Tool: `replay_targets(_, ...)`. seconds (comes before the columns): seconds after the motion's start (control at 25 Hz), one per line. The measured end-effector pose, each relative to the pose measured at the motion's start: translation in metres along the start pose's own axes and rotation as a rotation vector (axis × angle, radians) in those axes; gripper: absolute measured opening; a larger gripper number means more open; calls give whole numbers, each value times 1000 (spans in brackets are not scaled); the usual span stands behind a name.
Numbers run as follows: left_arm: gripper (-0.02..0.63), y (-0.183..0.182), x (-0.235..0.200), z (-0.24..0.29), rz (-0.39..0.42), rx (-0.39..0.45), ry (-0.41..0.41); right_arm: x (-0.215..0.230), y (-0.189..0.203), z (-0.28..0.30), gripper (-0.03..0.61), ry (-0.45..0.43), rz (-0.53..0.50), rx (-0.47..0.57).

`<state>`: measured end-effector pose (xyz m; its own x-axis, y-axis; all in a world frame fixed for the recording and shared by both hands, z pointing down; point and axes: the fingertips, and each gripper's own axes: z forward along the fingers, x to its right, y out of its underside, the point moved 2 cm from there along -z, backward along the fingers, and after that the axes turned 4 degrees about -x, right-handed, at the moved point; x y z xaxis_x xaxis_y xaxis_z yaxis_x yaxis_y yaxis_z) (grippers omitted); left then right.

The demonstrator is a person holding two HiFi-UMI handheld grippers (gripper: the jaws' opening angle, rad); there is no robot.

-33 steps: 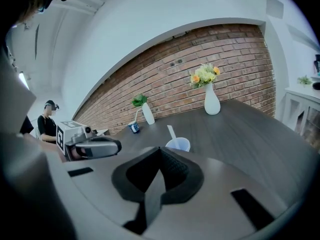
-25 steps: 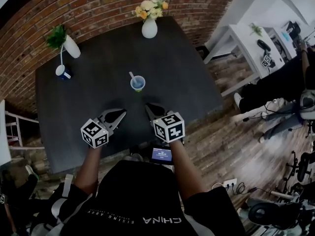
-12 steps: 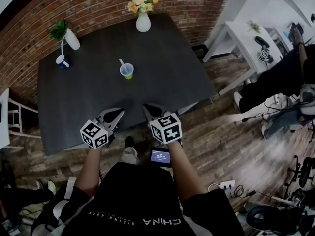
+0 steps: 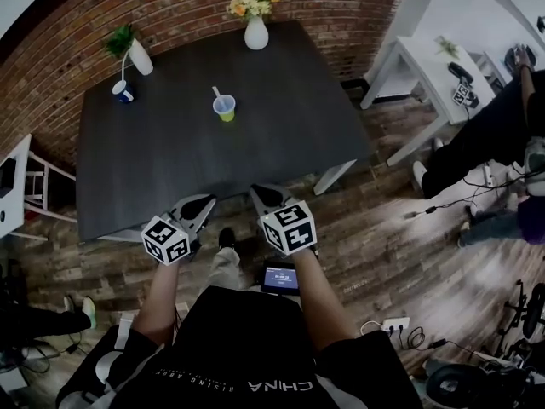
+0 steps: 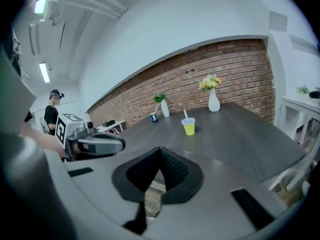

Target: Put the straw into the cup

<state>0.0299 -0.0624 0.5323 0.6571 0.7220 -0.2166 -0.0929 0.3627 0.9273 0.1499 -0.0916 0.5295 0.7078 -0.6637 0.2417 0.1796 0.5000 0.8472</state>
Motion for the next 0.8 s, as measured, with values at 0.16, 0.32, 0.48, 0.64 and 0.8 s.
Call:
replay_targets(0.16, 3, 1, 12, -10, 8, 2, -11, -9, 3, -13, 5, 2, 0, 21)
replay_targets(0.32, 3, 6, 25, -16, 7, 4, -7, -16, 11, -26, 5, 8, -9, 26)
replay_targets(0.48, 3, 14, 36, -20, 14, -9, 18, -21, 17, -34, 5, 24, -1, 32)
replay_targets(0.64, 3, 11, 39, -22, 25, -10, 36, -24, 15, -37, 5, 39, 3, 41)
replay_targets(0.8, 3, 10, 38, -22, 22, -5, 39, -27, 15, -39, 5, 45, -1, 41)
